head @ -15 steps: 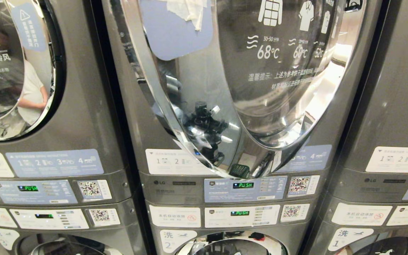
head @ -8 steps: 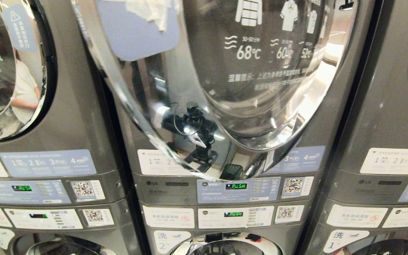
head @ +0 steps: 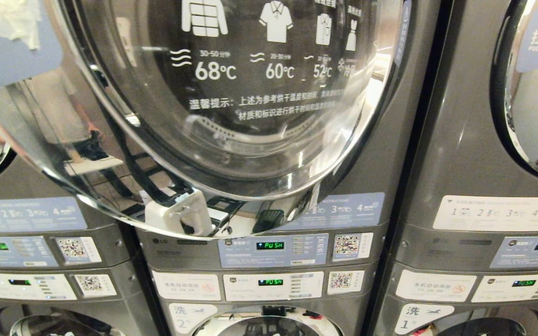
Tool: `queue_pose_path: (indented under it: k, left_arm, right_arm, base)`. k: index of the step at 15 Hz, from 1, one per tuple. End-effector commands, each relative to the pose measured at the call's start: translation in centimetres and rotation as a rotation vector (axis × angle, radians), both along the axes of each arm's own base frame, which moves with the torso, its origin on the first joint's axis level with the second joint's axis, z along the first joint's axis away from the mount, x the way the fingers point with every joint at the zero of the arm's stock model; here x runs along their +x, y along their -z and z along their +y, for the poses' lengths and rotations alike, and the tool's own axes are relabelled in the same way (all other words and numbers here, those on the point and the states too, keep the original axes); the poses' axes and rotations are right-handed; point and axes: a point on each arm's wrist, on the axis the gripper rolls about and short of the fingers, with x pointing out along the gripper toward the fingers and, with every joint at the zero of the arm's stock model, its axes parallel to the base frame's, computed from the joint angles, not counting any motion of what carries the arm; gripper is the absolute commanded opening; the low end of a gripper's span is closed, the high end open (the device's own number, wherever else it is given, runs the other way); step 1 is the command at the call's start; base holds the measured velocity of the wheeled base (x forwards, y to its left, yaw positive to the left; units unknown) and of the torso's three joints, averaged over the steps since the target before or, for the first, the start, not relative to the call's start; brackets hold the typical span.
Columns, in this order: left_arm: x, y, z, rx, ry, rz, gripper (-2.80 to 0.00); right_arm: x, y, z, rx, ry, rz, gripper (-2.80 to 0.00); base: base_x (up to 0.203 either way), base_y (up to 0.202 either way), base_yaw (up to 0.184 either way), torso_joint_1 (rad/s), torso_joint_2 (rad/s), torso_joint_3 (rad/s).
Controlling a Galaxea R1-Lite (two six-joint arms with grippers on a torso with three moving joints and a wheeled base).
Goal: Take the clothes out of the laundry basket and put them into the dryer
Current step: Open the dryer
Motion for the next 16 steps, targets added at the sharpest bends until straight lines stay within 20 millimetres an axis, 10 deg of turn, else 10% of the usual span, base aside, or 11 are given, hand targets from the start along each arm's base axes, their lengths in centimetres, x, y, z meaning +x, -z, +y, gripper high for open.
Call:
queue_pose_path:
  k: [1, 14, 15, 16]
  left_arm:
    - [0.0, -0.01, 0.0, -0.001, 0.0, 0.0, -2.8]
    - [0.0, -0.02, 0.01, -0.007, -0.003, -0.001, -2.8]
    - [0.0, -0.02, 0.01, -0.013, -0.003, -0.001, -2.8]
    - [0.0, -0.02, 0.01, -0.013, -0.003, -0.002, -2.8]
  right_arm:
    - [0.01, -0.02, 0.0, -0.001, -0.001, -0.001, 0.0]
    - [0.01, -0.01, -0.01, 0.002, 0.003, 0.0, 0.0]
    - [0.01, -0.01, 0.0, -0.004, 0.0, 0.0, -2.8]
    - [0.01, -0.01, 0.01, -0.01, -0.005, 0.0, -2.8]
  base:
    - [0.0, -0.195, 0.002, 0.007, 0.0, 0.001]
    - [0.0, -0.169, 0.001, 0.001, 0.0, 0.002]
    - [0.0, 0.0, 0.0, 0.0, 0.0, 0.0]
    - [0.0, 0.0, 0.0, 0.0, 0.0, 0.0]
